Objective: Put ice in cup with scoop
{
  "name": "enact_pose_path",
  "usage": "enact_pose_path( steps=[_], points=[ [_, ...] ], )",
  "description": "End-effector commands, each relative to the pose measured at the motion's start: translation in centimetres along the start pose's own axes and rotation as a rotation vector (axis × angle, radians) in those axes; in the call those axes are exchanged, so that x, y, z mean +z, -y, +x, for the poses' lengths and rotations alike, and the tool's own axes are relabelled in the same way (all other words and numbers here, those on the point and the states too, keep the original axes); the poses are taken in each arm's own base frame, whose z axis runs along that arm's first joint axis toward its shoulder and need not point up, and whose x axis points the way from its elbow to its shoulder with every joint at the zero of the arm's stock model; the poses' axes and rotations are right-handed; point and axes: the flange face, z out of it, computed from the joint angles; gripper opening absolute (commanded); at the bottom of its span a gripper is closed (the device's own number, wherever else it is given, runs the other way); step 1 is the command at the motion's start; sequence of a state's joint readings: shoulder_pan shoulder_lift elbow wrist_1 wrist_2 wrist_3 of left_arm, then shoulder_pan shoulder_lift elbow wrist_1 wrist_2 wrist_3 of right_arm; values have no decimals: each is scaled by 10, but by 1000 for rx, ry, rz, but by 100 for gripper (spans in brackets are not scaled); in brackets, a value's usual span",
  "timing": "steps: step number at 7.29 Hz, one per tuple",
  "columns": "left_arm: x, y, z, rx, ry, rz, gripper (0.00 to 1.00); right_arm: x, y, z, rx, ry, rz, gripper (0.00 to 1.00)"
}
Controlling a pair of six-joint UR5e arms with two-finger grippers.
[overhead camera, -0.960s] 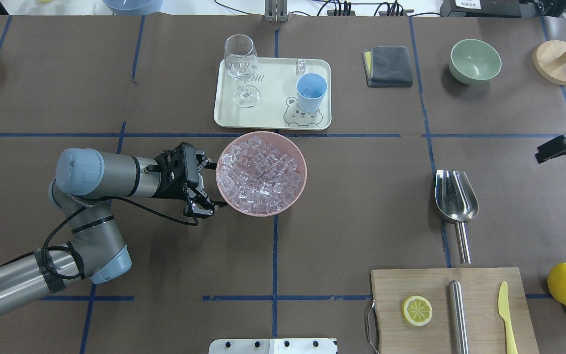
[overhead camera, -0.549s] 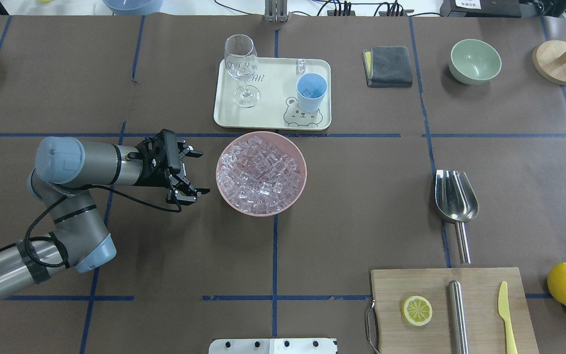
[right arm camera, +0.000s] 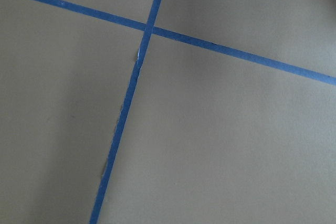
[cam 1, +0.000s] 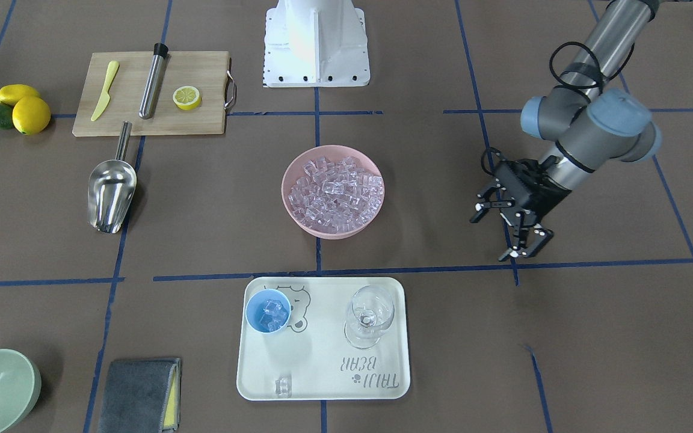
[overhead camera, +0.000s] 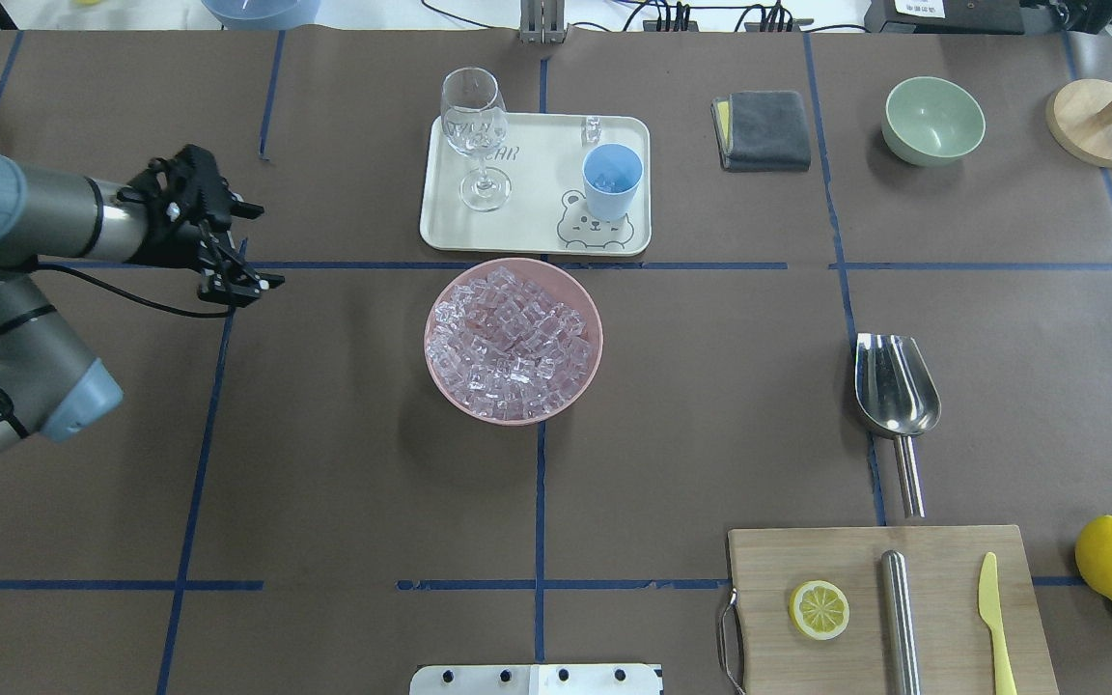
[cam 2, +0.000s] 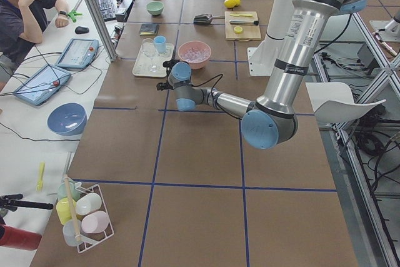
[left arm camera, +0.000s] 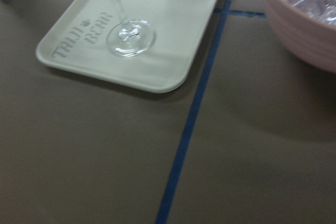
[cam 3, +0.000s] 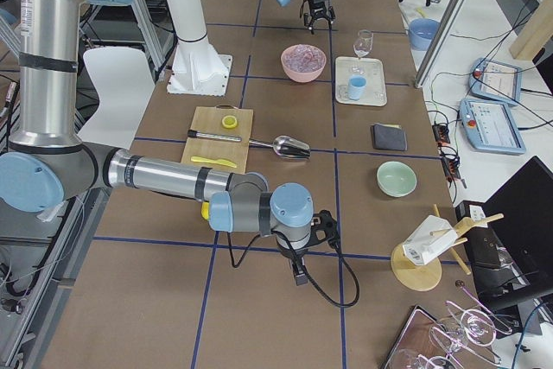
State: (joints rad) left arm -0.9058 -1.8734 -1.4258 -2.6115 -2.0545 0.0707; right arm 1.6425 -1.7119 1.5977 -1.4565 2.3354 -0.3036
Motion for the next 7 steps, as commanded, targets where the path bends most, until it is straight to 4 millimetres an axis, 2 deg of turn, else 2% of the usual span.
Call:
enact_pose_path(
  steps=[1, 2, 3, 4, 5, 7],
  points=[
    [-64, -68, -79, -75, 38, -172, 100, -16, 2, -10, 36, 11, -22, 100],
    [-112, -124, -102, -201, 35, -228, 100, -15, 1, -10, 37, 14, -22, 100],
    [-172, -178, -126, -350, 62, -257, 100, -15, 1, -10, 36, 11, -22, 100],
    [-220, -196, -149, -469, 67, -261, 100, -15, 1, -10, 36, 10, -22, 100],
    [-243, -210, -155, -554, 78, -291, 100, -15, 0, -10, 37, 10, -24, 100],
    [-271, -241, -166, -676, 78, -389, 100, -14, -1, -9, 38, 9, -25, 100]
  ],
)
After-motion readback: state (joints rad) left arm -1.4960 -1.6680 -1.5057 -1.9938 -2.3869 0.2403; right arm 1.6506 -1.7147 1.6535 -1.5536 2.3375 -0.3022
